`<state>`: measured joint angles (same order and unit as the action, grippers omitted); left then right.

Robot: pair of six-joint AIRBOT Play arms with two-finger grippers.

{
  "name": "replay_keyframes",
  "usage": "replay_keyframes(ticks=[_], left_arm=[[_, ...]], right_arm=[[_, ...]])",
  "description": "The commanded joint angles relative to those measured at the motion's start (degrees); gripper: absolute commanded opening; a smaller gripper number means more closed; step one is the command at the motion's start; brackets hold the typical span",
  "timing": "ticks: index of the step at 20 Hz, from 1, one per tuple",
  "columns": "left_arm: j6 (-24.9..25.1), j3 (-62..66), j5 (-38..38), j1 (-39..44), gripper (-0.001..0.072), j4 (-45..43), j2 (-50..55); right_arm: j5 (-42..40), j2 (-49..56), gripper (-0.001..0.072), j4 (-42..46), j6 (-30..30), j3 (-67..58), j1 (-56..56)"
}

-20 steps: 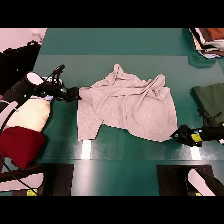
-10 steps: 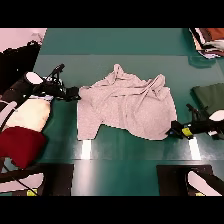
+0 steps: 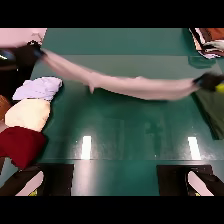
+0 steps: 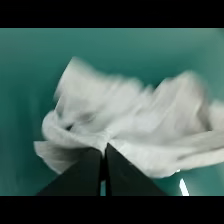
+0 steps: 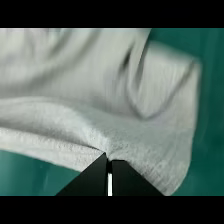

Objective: Fold the shirts.

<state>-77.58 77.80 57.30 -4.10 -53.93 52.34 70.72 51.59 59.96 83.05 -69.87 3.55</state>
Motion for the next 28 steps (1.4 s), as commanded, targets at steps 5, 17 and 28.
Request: replay_keyframes(ticks=[5,17,28], left_arm=[[-0.6,28.5,0.4,-1.4,0.0022,0.3,-11.0],[-4.7,27.0,11.9,-1.4,0.0021,-0.1,-3.8],[0.2,1.9,4.4,-1.3,0.0022,1.4,31.6]], right_arm=[[-0.4,-8.8,0.0014,0.2,-1.2,-29.3,9.6],[19.0,8.0,0.0014,-1.7,-0.3,-42.9,11.5],[13.0,41.6,0.0013,8.8,1.4,-24.9,-3.9]])
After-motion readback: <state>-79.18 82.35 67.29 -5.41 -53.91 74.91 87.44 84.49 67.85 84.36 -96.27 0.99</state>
